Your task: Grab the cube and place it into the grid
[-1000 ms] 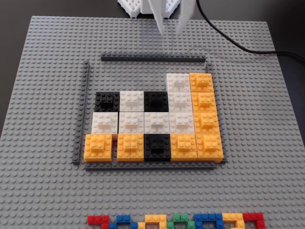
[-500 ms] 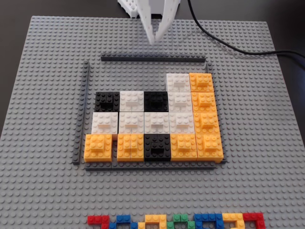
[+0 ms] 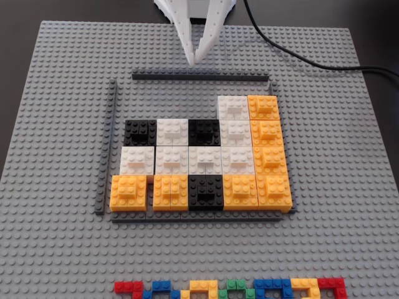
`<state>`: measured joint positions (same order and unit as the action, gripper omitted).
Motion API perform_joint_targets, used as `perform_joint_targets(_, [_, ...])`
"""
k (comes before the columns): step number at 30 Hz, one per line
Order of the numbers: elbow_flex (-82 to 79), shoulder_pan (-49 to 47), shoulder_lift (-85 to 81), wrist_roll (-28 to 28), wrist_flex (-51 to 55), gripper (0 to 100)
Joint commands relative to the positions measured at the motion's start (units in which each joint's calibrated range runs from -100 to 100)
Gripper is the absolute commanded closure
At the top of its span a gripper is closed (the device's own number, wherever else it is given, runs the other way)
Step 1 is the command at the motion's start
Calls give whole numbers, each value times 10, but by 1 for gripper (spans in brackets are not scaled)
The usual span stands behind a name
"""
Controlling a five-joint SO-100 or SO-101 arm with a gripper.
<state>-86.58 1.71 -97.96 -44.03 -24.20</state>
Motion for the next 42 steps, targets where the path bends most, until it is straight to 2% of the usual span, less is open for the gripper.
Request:
perform_joint_targets(1, [-26, 1, -19, -21, -15, 100])
perform_joint_targets(3, [-49, -1, -19, -38, -30, 100])
perform_joint_targets(7, [-93, -3, -19, -29, -62, 100])
perform_joint_targets(10, [-133, -5, -19, -42, -80, 100])
perform_joint_targets(16, [-133, -26, -20, -16, -58, 100])
perform_joint_targets(26, [-133, -32, -20, -22, 9, 100])
perform_joint_targets(42, [-133, -35, -20, -21, 24, 100])
